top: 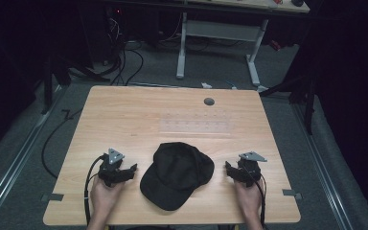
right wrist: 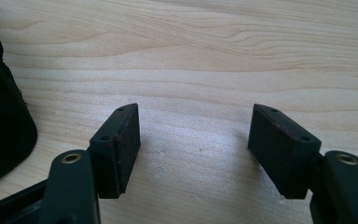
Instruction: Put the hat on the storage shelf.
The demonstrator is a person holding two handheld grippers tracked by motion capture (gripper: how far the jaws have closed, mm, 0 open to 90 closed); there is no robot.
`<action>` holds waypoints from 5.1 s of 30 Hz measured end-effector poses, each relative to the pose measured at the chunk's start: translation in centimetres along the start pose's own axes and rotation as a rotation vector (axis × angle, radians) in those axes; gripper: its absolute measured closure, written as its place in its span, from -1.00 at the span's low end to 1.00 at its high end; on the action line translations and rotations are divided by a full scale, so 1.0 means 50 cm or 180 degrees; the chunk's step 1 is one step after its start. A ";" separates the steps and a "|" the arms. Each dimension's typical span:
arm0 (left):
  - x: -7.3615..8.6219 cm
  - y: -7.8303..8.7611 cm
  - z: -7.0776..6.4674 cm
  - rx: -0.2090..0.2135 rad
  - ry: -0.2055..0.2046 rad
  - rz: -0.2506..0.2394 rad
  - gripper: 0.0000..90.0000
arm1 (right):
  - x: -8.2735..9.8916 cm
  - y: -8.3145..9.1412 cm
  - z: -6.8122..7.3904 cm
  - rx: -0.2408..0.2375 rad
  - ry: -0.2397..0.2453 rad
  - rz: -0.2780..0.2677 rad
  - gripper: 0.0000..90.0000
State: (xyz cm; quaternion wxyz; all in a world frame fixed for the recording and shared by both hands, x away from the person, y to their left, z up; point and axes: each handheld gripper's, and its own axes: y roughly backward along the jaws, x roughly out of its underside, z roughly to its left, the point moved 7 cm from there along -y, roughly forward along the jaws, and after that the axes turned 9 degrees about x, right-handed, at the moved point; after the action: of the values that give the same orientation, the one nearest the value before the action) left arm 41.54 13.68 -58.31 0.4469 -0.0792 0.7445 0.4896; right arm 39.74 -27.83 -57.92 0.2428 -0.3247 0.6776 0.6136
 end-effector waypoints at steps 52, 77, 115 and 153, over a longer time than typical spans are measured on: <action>0.001 0.000 0.000 -0.0004 0.0004 0.0004 -0.35 | 0.004 0.089 0.055 -0.0573 0.0076 -0.0383 -0.11; 0.001 0.001 0.000 -0.0009 0.0004 0.0005 -0.36 | -0.079 0.148 0.160 -0.1111 0.0358 -0.0598 -0.18; 0.001 0.000 0.000 -0.0004 0.0000 0.0008 -0.37 | -0.130 0.098 0.229 -0.1258 0.0349 -0.0356 0.12; 0.001 0.000 -0.001 0.0000 -0.0001 0.0010 -0.38 | -0.145 0.108 0.215 -0.1519 0.0356 -0.0383 0.88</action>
State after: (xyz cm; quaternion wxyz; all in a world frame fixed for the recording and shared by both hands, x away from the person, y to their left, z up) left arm 41.48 13.67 -58.33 0.4462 -0.0780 0.7446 0.4904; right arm 39.90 -15.96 -50.39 0.1575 -0.4460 0.5054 0.7217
